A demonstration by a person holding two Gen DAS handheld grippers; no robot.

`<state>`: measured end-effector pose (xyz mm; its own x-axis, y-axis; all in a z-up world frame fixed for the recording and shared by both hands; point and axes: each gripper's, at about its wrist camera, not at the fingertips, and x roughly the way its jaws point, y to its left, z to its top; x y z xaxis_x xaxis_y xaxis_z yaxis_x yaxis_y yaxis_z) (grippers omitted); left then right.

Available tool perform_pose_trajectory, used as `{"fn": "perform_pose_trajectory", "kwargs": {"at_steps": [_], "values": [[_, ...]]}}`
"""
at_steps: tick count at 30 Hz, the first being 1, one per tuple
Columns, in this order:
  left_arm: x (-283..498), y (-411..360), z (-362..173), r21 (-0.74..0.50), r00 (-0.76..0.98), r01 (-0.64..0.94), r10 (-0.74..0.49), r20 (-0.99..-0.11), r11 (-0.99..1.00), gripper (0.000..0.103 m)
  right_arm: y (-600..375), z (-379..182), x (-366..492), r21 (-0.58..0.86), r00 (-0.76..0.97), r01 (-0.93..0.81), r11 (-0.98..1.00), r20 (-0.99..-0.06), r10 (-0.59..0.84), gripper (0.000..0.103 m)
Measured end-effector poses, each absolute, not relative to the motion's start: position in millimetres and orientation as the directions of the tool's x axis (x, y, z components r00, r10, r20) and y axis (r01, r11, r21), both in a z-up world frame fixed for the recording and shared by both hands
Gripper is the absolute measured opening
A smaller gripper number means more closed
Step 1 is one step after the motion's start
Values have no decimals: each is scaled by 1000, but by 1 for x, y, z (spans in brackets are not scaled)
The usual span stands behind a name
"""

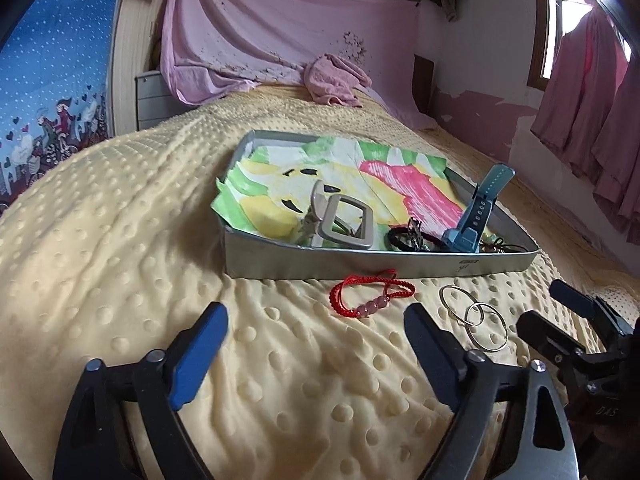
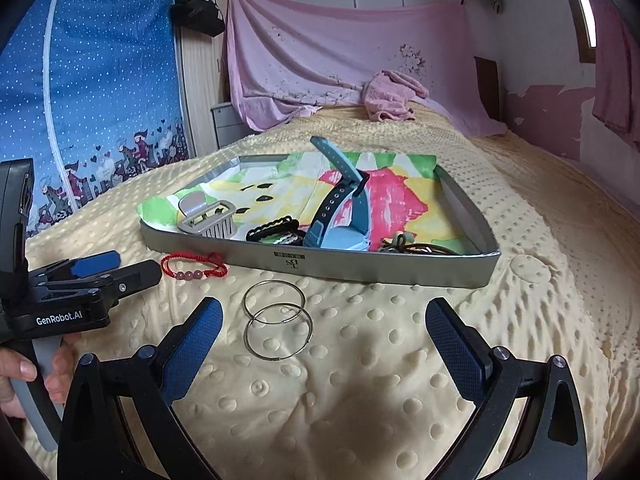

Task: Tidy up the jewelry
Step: 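Lift both tools out of the tray back over the bracelet and hoops, then grasp the red bead bracelet with the left tool while the right tool grasps the silver hoops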

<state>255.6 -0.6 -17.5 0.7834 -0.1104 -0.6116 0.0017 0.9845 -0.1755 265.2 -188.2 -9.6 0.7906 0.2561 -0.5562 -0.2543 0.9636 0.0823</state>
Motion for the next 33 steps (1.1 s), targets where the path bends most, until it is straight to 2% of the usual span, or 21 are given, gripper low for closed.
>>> {"fn": "perform_pose_trajectory", "kwargs": {"at_steps": [5, 8, 12, 16, 20, 24, 26, 29, 33], "values": [[264, -4, -19, -209, 769, 58, -177, -614, 976, 69, -178, -20, 278, 81, 754, -297, 951, -591, 286, 99], [271, -10, -19, -214, 755, 97, -212, -621, 972, 58, -170, -26, 286, 83, 731, -318, 945, -612, 300, 90], [276, -12, -21, -235, 743, 116, -242, -625, 965, 50, -168, -32, 292, 99, 709, -332, 938, -629, 318, 83], [281, -6, -25, -275, 734, 111, -266, -625, 955, 44, -165, -36, 297, 106, 693, -349, 931, -639, 333, 70], [283, -3, -29, -303, 727, 105, -281, -627, 947, 38, -157, -40, 298, 96, 680, -372, 923, -649, 341, 68], [284, -1, -30, -314, 726, 101, -285, -626, 944, 23, -155, -40, 297, 92, 672, -387, 917, -653, 349, 64], [282, -1, -30, -317, 730, 105, -290, -619, 943, 12, -153, -41, 296, 91, 668, -393, 915, -655, 352, 60], [278, -4, -29, -309, 736, 119, -293, -611, 944, 8, -152, -42, 295, 90, 662, -403, 911, -658, 358, 53], [270, -11, -25, -289, 743, 166, -312, -592, 943, 8, -149, -42, 293, 91, 650, -422, 902, -663, 371, 41]]}}
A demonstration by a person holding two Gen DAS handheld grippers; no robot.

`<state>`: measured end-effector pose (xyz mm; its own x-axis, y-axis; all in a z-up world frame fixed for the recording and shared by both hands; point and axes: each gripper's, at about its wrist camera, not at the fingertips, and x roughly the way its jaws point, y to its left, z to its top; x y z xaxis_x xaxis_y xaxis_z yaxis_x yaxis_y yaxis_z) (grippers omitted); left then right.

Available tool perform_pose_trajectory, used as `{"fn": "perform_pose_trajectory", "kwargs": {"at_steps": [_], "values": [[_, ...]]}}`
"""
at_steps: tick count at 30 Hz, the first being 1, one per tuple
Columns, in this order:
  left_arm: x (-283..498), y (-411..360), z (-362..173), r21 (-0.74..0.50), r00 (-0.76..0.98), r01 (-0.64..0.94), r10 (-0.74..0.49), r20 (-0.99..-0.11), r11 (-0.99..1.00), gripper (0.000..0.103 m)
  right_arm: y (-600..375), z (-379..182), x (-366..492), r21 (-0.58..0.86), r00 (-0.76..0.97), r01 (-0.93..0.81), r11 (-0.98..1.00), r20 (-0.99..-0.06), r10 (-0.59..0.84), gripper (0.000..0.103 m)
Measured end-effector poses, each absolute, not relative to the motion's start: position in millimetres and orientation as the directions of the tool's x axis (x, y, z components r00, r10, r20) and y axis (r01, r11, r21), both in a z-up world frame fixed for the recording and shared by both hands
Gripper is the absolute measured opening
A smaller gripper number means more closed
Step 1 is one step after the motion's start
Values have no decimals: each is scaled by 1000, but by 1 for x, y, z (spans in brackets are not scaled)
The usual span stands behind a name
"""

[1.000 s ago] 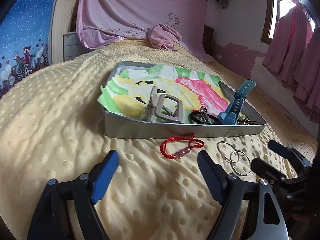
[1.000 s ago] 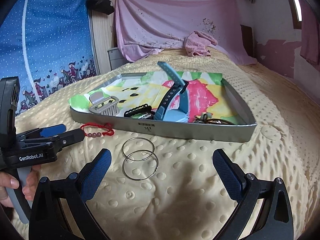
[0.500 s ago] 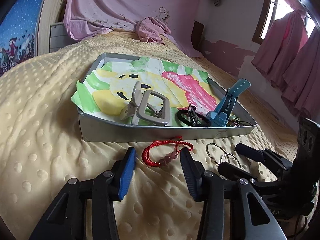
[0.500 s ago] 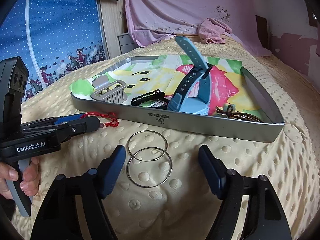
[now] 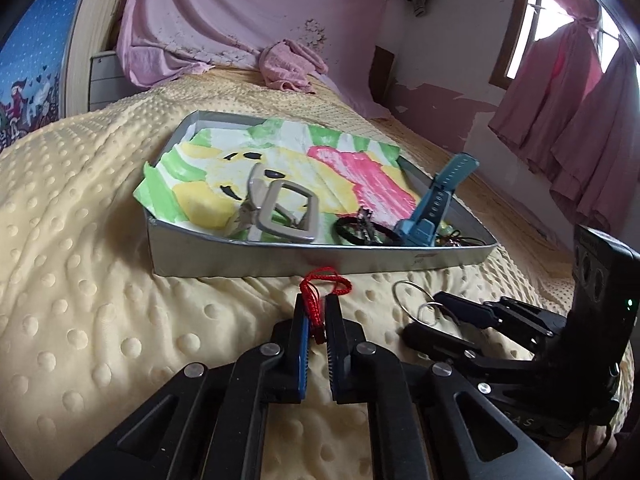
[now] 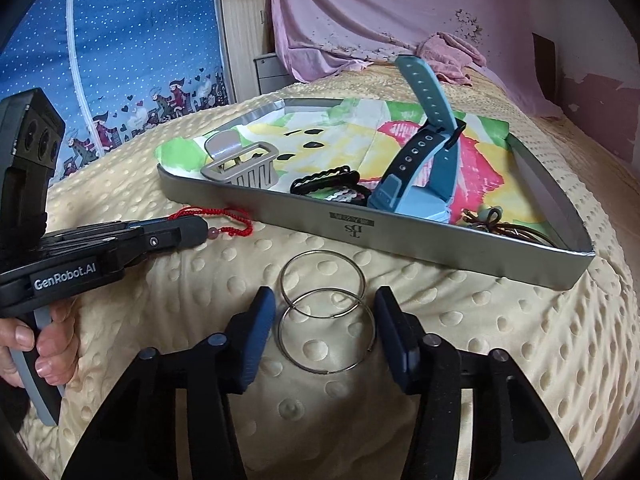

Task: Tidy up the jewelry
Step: 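Grasp the red bead bracelet with the left tool while the right tool grasps the silver hoops, then carry the bracelet and hoops into the tray and open both tools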

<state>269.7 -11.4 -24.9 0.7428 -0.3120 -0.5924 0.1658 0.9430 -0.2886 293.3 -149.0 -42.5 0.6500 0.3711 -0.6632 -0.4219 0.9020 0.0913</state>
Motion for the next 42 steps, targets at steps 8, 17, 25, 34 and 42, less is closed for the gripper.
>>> {"fn": "perform_pose_trajectory", "kwargs": {"at_steps": [8, 17, 25, 34, 42], "values": [[254, -20, -12, -252, 753, 198, -311, -579, 947, 7, -153, -37, 284, 98, 668, -422, 901, -638, 382, 40], [242, -31, 12, -234, 762, 235, -329, -559, 943, 7, -165, -15, 276, 124, 712, -406, 906, -578, 398, 40], [248, -39, 40, -228, 792, 248, -333, -512, 941, 7, -186, 18, 273, 125, 780, -375, 919, -493, 385, 40], [276, -56, 41, -197, 846, 174, -249, -471, 965, 7, -216, 46, 301, 151, 876, -257, 955, -381, 296, 40], [311, -59, 28, -193, 841, 148, -226, -492, 970, 7, -225, 23, 332, 147, 869, -155, 977, -451, 206, 40]]}}
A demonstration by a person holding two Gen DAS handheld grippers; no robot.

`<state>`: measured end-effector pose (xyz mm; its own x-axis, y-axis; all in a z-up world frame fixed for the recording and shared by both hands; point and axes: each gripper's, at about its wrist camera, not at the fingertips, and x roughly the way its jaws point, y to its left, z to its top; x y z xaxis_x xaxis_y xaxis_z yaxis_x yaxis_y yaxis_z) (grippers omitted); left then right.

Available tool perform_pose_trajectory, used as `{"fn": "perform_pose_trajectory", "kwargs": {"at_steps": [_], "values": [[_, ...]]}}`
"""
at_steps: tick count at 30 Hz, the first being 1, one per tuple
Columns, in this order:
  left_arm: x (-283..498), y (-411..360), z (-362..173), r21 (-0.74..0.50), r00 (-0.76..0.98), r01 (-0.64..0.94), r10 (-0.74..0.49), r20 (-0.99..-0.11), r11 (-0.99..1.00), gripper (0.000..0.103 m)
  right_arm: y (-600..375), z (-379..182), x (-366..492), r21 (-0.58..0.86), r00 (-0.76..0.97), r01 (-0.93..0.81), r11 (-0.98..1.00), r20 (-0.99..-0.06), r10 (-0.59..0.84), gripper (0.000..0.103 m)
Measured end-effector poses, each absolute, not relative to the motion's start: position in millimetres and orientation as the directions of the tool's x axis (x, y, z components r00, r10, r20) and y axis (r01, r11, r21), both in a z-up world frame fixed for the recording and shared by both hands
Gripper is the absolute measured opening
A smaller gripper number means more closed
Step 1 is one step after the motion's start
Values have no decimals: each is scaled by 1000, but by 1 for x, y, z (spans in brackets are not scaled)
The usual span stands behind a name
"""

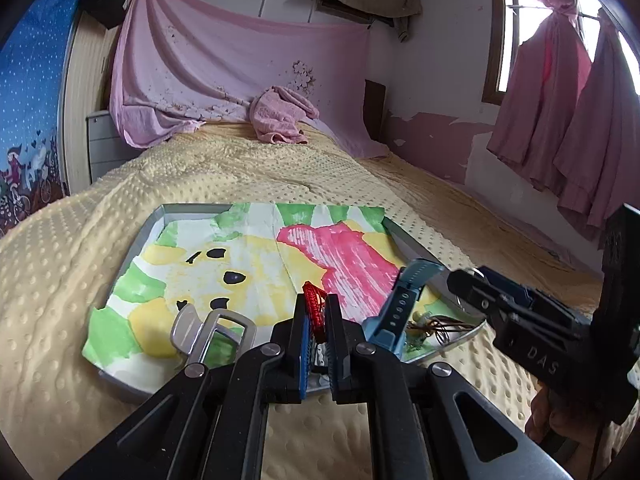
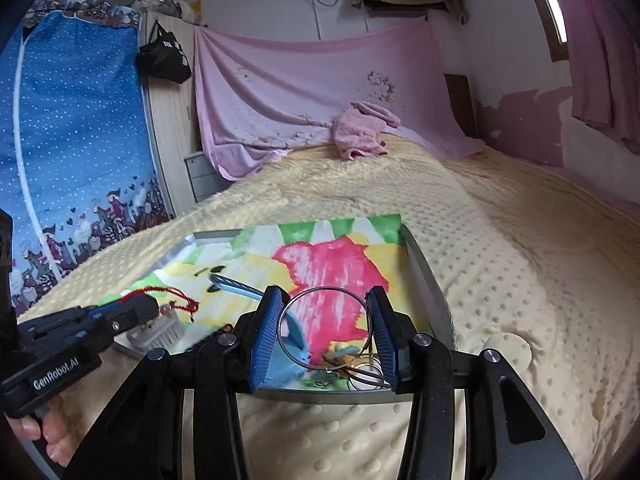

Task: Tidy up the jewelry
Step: 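Carry the bracelet and hoops into the tray and open both tools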

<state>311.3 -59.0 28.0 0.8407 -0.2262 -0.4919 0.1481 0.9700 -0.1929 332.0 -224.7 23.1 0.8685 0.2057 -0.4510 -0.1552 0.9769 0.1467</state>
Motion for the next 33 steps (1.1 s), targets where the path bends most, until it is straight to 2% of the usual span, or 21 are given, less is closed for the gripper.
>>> {"fn": "perform_pose_trajectory", "kwargs": {"at_steps": [6, 17, 33], "values": [[325, -59, 13, -209, 817, 135, -228, -529, 969, 7, -211, 4, 345, 103, 832, -161, 982, -522, 191, 40], [333, -61, -2, -225, 783, 118, -230, -578, 967, 8, -208, -15, 351, 100, 793, -171, 980, -576, 198, 40], [330, -55, -5, -263, 788, 106, -242, -566, 959, 8, -208, -19, 353, 118, 787, -183, 976, -577, 217, 41]]}}
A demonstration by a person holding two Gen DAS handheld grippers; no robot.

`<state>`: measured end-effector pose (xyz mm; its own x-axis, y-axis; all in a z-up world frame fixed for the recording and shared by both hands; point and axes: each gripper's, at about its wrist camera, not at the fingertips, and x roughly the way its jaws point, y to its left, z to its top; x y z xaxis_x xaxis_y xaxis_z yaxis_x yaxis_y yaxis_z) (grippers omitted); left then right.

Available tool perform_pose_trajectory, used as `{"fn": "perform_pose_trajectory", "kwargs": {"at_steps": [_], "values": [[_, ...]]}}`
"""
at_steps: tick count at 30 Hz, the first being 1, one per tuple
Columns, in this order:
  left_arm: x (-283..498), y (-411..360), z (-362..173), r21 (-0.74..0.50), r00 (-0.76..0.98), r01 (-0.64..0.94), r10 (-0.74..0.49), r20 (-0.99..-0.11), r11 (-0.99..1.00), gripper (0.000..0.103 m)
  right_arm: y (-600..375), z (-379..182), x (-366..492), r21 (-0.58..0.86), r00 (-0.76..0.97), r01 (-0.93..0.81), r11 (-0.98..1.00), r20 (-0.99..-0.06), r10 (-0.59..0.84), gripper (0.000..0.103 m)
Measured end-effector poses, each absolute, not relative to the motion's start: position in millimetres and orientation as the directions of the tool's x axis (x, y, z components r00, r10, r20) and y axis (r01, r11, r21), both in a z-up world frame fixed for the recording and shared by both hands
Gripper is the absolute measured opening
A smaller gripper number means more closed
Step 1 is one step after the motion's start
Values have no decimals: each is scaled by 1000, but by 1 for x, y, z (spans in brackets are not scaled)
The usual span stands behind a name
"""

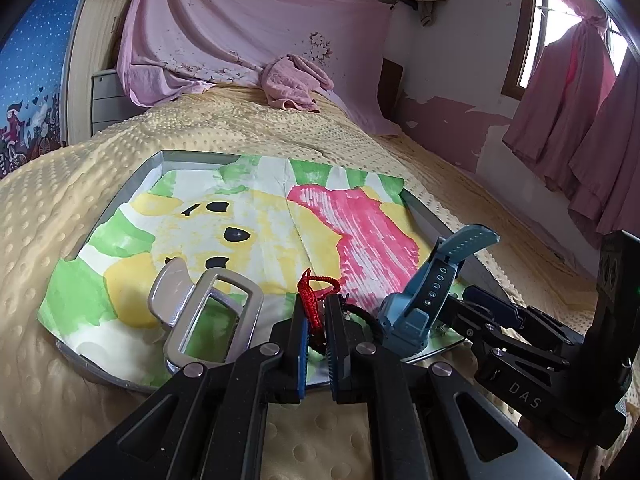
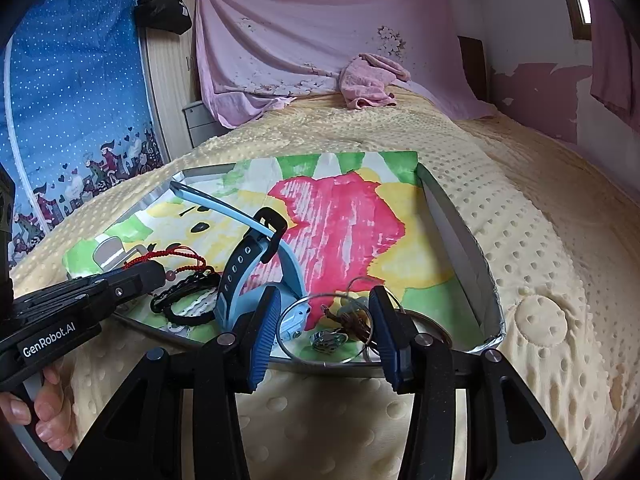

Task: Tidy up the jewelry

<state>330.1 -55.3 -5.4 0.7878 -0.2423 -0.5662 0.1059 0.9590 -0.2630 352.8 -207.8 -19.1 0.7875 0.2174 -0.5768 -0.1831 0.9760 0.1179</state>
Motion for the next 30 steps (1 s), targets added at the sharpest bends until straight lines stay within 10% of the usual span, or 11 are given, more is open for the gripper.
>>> {"fn": "perform_pose_trajectory", "kwargs": {"at_steps": [13, 15, 17, 30], "values": [[321, -54, 3, -258, 816, 97, -225, -533, 961, 25, -222, -9, 343, 157, 824, -158, 975, -522, 218, 56], [317, -54, 5, -249, 825, 93, -214, -524, 964, 35, -224, -6, 340, 159, 838, -153, 975, -503, 214, 56], [312, -52, 9, -245, 845, 76, -193, -500, 967, 68, -225, -1, 337, 160, 850, -153, 975, -482, 213, 59], [273, -41, 33, -206, 921, 9, -88, -379, 978, 96, -230, 25, 304, 181, 905, -159, 971, -366, 217, 83]]}}
